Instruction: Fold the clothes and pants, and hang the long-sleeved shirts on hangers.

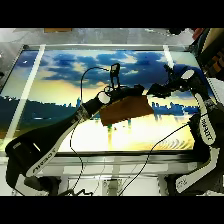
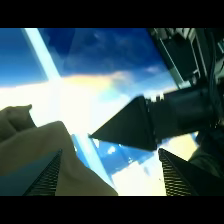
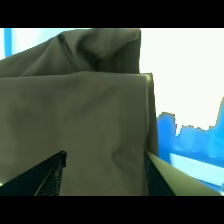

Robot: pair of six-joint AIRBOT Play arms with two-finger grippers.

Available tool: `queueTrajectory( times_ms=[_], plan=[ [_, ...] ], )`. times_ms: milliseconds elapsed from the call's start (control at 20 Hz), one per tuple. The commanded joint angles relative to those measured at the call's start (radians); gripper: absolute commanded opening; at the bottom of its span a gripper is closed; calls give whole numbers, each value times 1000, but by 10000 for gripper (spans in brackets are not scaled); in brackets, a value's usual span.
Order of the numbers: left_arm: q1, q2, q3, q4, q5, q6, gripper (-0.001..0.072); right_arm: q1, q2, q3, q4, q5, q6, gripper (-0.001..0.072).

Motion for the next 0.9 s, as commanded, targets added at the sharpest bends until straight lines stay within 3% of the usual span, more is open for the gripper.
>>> queueTrajectory(
  times_ms=[0, 50, 300, 550, 700, 800, 850],
  plan=[
    [36, 9, 3, 0, -67, 1, 705, -4, -34, 0, -54, -19, -1, 594],
    [46, 9, 2, 0, -100, 1, 704, -3, -58, 0, -43, -17, -1, 633],
    [72, 8, 2, 68, -129, 1, 704, -2, -172, 0, 33, 10, -26, 632],
    [88, 8, 2, 135, -129, 1, 705, 14, -256, 0, 245, 100, -104, 632],
    [108, 7, 2, 165, -130, 1, 705, 77, -260, 0, 241, 87, -158, 628],
    [126, 7, 2, 245, -148, 1, 704, 124, -258, 0, 240, 68, -192, 597],
    [142, 8, 2, 294, -172, 1, 703, 144, -257, 1, 240, 50, -202, 543]
  ],
)
